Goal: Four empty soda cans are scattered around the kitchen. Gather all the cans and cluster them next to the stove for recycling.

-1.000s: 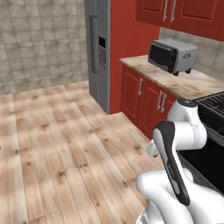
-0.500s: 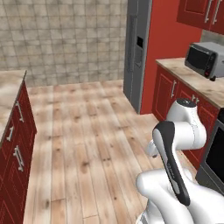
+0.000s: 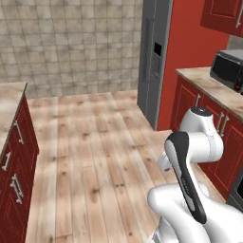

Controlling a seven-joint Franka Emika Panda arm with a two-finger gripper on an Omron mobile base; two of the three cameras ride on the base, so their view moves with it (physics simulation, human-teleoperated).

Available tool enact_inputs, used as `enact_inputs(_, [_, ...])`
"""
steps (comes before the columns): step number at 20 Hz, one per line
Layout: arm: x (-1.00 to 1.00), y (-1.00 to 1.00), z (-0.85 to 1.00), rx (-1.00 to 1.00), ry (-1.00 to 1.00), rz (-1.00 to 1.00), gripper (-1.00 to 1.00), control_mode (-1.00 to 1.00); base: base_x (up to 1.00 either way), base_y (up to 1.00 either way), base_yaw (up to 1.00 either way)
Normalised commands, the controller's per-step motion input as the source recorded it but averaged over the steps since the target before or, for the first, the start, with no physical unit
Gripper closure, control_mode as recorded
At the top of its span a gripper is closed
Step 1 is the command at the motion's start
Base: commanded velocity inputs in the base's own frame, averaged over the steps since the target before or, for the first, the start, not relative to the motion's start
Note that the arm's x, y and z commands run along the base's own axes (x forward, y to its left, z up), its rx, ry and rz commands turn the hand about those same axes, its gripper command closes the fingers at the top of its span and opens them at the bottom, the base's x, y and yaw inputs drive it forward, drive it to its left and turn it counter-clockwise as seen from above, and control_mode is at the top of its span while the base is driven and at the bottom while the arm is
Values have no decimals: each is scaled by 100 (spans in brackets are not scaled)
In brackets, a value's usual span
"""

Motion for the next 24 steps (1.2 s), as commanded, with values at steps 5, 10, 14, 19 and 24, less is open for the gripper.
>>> enact_inputs(5, [0,0,0,0,0,0,-100,100,100,1,1])
enact_inputs(10, [0,0,0,0,0,0,-100,100,100,0,0])
enact_inputs(14, [0,0,0,0,0,0,-100,100,100,0,0])
enact_inputs(19, [0,0,0,0,0,0,-100,100,100,1,0])
enact_inputs(24, [0,0,0,0,0,0,-100,100,100,18,0])
